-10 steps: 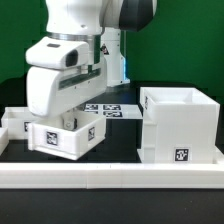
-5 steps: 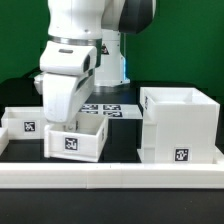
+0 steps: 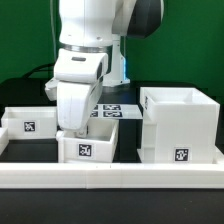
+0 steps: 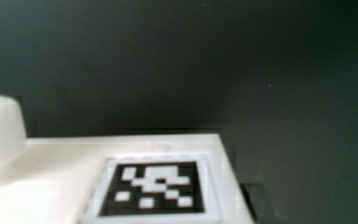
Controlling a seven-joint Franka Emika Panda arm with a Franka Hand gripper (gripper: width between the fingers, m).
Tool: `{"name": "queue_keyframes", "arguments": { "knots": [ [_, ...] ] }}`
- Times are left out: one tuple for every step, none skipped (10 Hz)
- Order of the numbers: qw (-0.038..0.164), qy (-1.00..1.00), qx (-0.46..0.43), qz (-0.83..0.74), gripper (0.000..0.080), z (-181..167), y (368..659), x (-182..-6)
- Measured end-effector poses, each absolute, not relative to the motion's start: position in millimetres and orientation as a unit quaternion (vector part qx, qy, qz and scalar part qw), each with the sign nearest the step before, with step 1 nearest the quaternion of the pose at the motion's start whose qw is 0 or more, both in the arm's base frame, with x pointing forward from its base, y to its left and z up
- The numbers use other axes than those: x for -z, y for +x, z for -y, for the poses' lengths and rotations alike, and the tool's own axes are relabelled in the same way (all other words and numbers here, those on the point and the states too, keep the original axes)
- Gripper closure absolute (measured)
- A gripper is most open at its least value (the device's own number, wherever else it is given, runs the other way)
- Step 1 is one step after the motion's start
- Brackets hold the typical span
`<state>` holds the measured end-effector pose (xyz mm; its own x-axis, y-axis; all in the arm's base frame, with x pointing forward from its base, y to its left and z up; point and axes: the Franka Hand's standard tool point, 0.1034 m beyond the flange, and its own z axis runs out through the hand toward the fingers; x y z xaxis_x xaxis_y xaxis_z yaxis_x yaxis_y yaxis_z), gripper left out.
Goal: Assemble drawer
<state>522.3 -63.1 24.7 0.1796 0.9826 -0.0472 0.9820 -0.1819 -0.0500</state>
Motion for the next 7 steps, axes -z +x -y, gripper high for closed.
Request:
{"name": "queue_keyframes", "arguments": {
  "knots": [
    [0.003, -0.768, -0.033, 0.639, 0.0758, 63, 522, -24.4],
    [-0.005, -0.768, -0.025, 0.64, 0.0758, 62, 523, -23.0],
    [-0.001, -0.764, -0.026, 0.645, 0.0758, 54, 523, -18.5],
    [0.007, -0.761, -0.029, 0.648, 0.0758, 43, 524, -17.4],
    [0.012, -0.756, -0.028, 0.654, 0.0758, 32, 530, -18.8],
    [0.013, -0.756, -0.026, 0.654, 0.0758, 26, 531, -17.7],
    [0.014, -0.758, -0.027, 0.652, 0.0758, 29, 529, -16.8]
  ]
}}
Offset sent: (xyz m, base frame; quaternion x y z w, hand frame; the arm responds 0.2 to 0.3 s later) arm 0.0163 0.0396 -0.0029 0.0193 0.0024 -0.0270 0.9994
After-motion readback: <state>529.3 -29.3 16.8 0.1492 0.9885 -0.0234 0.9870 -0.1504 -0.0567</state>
